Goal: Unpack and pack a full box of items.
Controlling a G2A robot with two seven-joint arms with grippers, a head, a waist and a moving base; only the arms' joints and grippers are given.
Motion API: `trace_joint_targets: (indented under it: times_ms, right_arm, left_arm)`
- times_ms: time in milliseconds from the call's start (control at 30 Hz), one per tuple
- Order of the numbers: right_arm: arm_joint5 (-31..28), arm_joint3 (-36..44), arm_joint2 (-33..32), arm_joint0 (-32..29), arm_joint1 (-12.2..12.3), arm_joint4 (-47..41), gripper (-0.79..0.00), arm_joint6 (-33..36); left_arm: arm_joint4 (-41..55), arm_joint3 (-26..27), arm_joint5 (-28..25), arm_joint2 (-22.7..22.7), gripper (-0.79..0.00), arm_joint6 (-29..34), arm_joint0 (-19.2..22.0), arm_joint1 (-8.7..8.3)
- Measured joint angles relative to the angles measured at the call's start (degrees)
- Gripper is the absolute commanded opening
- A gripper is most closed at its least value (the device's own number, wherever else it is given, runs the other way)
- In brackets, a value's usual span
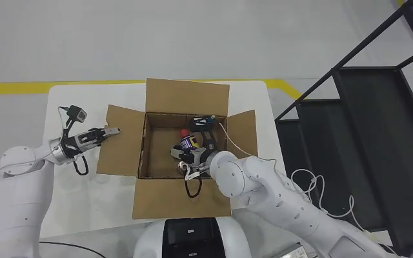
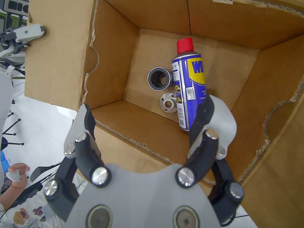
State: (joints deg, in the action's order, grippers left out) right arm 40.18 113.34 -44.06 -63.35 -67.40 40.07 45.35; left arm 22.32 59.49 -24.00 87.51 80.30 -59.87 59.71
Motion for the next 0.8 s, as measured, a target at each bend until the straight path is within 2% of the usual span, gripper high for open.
trace_joint_targets:
  times_ms: [267,300,333,367,600,800]
  right_arm:
    - [0.0,0.0,0.0,0.0,0.0,0.0,0.0,0.0]
    - [0.0,0.0,0.0,0.0,0.0,0.0,0.0,0.0]
    - [0.0,0.0,0.0,0.0,0.0,0.0,0.0,0.0]
    - [0.0,0.0,0.0,0.0,0.0,0.0,0.0,0.0]
    - [0.0,0.0,0.0,0.0,0.0,0.0,0.0,0.0]
    - [0.0,0.0,0.0,0.0,0.0,0.0,0.0,0.0]
  left_arm:
    - [3.3,6.0,-1.6,6.0,-0.785,-1.6,-10.2,-1.78]
    - [3.5,6.4,-1.7,6.5,-0.751,-1.8,-11.0,-1.91]
    - [3.8,7.0,-1.8,7.2,-0.406,-2.1,-12.0,-2.07]
    - [4.0,7.4,-1.8,7.7,0.0,-2.3,-12.6,-2.17]
    - [7.3,10.8,-2.2,10.5,0.0,-4.2,-15.1,-2.71]
    - [11.5,16.8,-4.3,16.1,0.0,-9.9,-18.6,-3.15]
